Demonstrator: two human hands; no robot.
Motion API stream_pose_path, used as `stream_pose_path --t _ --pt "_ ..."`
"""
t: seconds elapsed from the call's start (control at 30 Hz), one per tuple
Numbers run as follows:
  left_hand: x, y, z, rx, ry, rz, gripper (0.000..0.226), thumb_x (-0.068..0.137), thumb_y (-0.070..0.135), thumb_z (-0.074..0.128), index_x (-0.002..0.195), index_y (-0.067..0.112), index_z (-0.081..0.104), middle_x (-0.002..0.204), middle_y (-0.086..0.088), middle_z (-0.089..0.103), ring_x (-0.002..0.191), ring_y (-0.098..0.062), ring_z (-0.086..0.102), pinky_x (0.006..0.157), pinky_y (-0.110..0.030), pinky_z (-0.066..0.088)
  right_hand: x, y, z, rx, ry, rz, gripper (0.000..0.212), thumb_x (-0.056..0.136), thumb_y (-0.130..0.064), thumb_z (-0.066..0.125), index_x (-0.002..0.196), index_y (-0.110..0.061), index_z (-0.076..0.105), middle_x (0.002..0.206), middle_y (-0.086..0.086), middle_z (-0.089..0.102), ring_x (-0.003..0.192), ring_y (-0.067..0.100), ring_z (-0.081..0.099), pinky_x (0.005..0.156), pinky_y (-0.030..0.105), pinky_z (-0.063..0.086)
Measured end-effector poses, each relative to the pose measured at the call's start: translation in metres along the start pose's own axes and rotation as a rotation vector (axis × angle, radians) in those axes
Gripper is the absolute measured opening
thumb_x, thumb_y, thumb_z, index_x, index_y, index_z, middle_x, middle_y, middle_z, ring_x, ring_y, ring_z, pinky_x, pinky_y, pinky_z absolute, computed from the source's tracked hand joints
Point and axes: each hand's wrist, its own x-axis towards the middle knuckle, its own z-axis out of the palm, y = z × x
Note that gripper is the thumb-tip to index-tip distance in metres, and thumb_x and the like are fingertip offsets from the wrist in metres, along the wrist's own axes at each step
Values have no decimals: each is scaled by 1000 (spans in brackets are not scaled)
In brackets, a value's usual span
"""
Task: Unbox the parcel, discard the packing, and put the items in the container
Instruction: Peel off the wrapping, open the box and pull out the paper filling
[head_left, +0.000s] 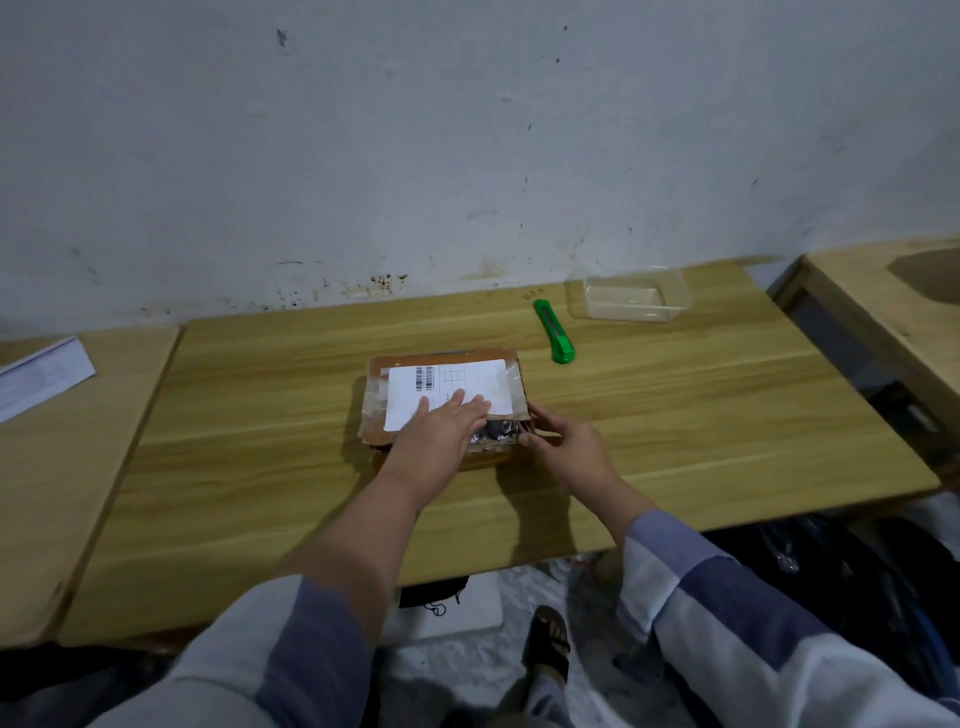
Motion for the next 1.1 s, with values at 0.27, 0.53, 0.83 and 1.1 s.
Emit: stream_pose_path --t 0.27,0.53,0.83,1.1 --pt "-4 -6 0 175 136 84 46 99 45 33 137 25 49 141 5 52 137 -11 39 117 -46 19 7 -11 2 -182 175 -242 38 83 -7 64 119 -20 65 125 4 64 113 20 61 95 28 48" --pt "-30 -46 -16 211 249 -136 71 86 63 47 144 23 37 152 3 36 145 -17 24 118 -50 17 9 -10 4 -168 181 -193 35 86 -8 62 118 -23 66 120 3 68 105 18 66 83 21 50" --pt "-36 -63 -27 -253 391 -231 53 85 31 68 134 19 51 144 4 47 134 -12 40 110 -37 39 17 -19 10 -99 262 -199 31 90 -12 57 118 -22 65 114 7 71 98 25 68 76 33 53" --pt "2 -55 -67 -244 491 -303 53 86 39 61 134 25 45 127 9 58 112 -12 56 90 -31 50 53 -58 8 -16 331 -291 20 92 -14 54 109 -15 65 109 6 70 102 21 65 85 35 53"
